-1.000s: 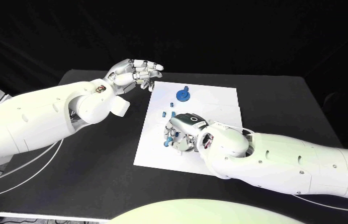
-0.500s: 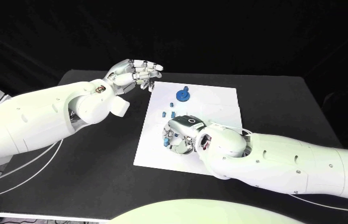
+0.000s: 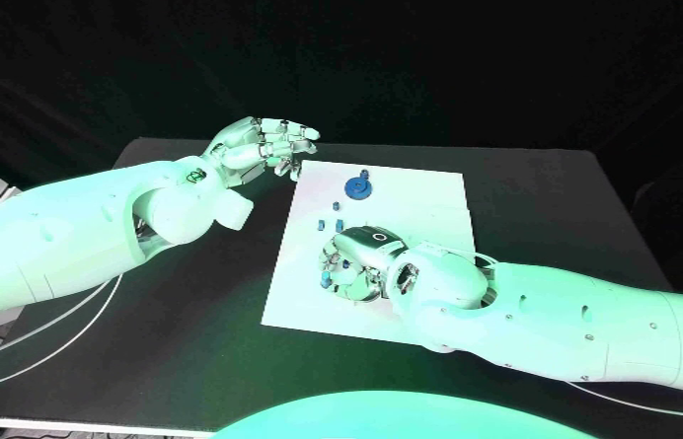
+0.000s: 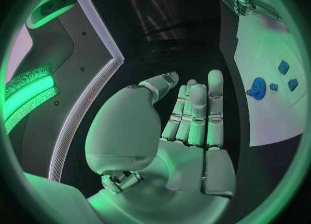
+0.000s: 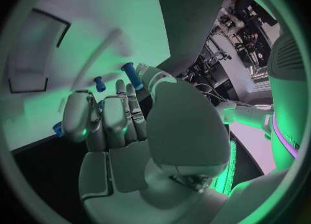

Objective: Assemble the parts on the task board

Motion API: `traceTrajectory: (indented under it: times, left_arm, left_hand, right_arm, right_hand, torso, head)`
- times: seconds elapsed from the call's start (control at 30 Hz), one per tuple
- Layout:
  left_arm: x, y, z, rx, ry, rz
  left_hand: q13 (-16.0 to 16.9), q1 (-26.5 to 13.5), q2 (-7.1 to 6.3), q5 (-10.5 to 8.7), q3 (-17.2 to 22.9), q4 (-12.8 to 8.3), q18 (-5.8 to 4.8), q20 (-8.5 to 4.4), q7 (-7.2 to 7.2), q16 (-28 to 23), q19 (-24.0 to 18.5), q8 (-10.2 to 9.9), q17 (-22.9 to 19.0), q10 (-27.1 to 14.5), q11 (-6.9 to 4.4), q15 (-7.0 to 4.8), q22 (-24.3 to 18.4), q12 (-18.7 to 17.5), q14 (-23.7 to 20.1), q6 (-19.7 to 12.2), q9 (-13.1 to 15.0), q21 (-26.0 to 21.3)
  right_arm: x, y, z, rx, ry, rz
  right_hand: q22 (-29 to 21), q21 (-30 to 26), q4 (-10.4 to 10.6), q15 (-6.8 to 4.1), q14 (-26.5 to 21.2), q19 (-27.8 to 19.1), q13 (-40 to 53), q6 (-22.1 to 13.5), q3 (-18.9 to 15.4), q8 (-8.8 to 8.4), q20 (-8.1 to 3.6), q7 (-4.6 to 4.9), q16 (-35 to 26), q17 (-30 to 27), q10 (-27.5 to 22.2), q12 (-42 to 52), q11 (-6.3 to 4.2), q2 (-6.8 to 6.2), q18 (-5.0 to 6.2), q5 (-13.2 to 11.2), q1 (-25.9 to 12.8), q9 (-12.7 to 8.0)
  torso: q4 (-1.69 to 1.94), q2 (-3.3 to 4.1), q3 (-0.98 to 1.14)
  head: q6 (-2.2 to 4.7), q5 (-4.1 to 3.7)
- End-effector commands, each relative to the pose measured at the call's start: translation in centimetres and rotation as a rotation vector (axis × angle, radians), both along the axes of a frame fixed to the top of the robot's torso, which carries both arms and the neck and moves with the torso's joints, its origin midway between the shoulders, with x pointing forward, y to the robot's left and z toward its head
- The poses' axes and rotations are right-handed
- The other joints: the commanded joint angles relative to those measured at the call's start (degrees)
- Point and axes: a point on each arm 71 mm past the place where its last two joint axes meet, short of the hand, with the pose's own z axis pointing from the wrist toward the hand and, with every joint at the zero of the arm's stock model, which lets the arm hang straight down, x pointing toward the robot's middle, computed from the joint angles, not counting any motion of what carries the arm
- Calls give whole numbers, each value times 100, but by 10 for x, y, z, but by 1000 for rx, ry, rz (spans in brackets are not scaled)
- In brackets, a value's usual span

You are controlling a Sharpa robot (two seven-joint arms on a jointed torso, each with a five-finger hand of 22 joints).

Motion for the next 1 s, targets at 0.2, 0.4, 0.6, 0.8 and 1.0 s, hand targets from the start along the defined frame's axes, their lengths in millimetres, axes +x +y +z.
traceTrajectory:
  times: [0.2,0.4,0.6,0.8,1.0]
  left_arm:
    - [-1,-1,1,-8,0,-17]
    - [-1,0,1,-7,0,-15]
    - [-3,4,1,-6,1,-9]
    - [-6,6,-3,-7,9,-5]
    - [-10,5,-7,-9,20,-10]
  left_hand:
    - [6,54,12,13,-31,-2,44,7,-18,11,32,22,-2,-55,-4,22,-6,21,-21,-39,5,-30]
    - [6,54,12,13,-31,-2,44,7,-18,11,32,22,-2,-55,-4,22,-6,21,-21,-39,5,-30]
    - [6,54,12,13,-31,-2,44,7,-18,11,32,22,-2,-55,-4,22,-6,21,-21,-39,5,-30]
    - [7,54,10,12,-34,3,44,7,-19,7,33,33,-19,-67,-3,23,-8,32,-32,-46,6,-32]
    - [7,54,10,12,-34,3,44,7,-19,7,33,33,-19,-67,-3,23,-8,32,-32,-46,6,-32]
  right_arm:
    - [1,-22,15,195,-20,-21]
    - [8,-57,30,269,70,-89]
    - [16,-113,35,281,237,-255]
    - [13,-160,31,302,394,-409]
    - [7,-191,30,217,359,-501]
  right_hand:
    - [-310,-669,545,80,-401,-318,112,-276,-1313,-215,99,18,-74,-546,-705,713,84,197,166,61,557,-14]
    - [-52,-290,544,-12,-205,-71,169,-130,-1526,-169,35,163,148,-303,-353,1158,-33,407,94,85,590,-5]
    - [553,662,558,-211,439,455,395,246,-1376,44,-154,97,684,844,1112,1601,-245,535,-102,-181,243,18]
    - [937,1241,542,-339,623,705,3086,194,-1358,427,-314,-33,886,1364,1522,3959,-398,564,-226,-222,-67,156]
    - [1143,1541,563,-367,806,812,6393,114,-1762,956,-322,-102,1313,2382,2485,6276,-422,609,-292,14,-654,416]
  torso:
    - [-11,-9,5]
    - [-9,-15,-2]
    - [-51,-35,-1]
    - [-80,-64,20]
    - [-87,-88,29]
  head:
    - [22,-22]
    - [80,-135]
    - [109,-302]
    - [126,-487]
    - [105,-568]
